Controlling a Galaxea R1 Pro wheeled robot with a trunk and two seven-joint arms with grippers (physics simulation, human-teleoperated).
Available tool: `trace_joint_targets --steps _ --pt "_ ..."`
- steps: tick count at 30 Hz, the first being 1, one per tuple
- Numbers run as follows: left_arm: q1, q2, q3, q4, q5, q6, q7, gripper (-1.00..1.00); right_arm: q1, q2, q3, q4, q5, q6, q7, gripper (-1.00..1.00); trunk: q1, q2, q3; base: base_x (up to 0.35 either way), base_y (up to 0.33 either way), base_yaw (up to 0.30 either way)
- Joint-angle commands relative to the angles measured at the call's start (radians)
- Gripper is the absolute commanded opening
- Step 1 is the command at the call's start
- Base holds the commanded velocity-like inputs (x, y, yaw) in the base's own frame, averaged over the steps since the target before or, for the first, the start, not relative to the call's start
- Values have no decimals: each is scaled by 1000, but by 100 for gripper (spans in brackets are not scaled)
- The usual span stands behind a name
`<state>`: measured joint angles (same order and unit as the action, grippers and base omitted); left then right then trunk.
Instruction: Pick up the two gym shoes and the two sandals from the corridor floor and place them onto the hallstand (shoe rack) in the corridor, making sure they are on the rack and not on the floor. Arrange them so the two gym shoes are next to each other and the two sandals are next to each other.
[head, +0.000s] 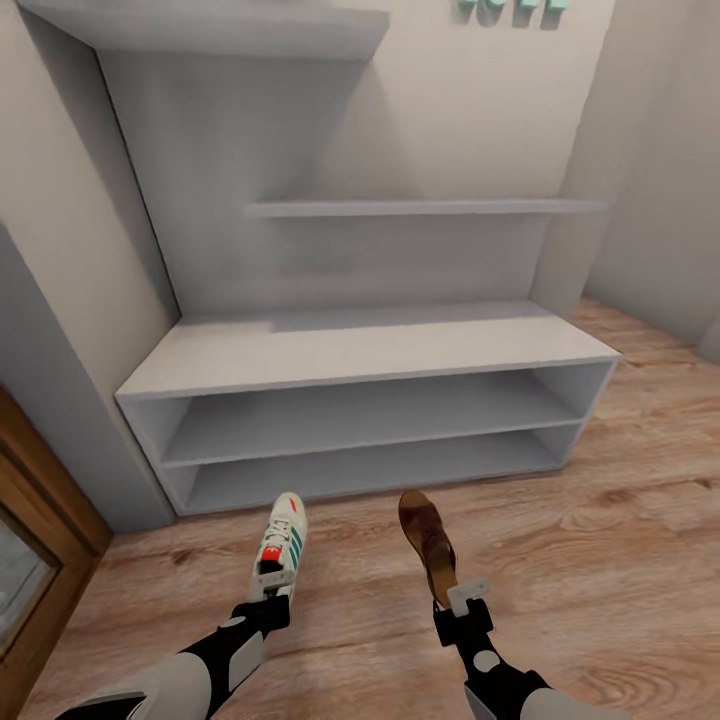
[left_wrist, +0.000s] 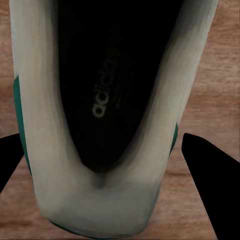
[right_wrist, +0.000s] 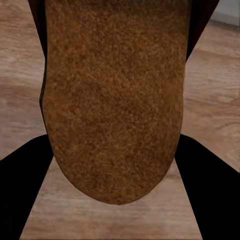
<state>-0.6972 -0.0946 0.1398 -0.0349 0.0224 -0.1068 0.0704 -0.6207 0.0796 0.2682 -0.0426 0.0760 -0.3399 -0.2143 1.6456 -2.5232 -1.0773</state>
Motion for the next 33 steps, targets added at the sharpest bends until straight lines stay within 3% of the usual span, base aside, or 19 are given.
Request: trace_joint_targets --steps 1,11,18,25,33 --pt "-1 0 4 1 2 -4 2 -100 -1 0 3 1 8 -1 -8 -100 0 0 -1 0 -2 299" --pt "-1 0 4 1 2 -4 2 -100 1 0 3 3 8 -1 -8 -100 0 0 -1 -6 0 300" --pt "-1 0 4 1 2 -2 2 -100 4 0 3 3 8 -1 -7 -100 0 0 -1 -263 0 269" --pt "-1 0 4 1 2 -2 2 -100 6 0 2 3 8 -1 -7 -100 0 0 -1 -301 0 55" --pt "-1 0 4 1 2 -2 2 -100 7 0 2 3 8 -1 -7 -100 0 0 -1 -108 0 3"
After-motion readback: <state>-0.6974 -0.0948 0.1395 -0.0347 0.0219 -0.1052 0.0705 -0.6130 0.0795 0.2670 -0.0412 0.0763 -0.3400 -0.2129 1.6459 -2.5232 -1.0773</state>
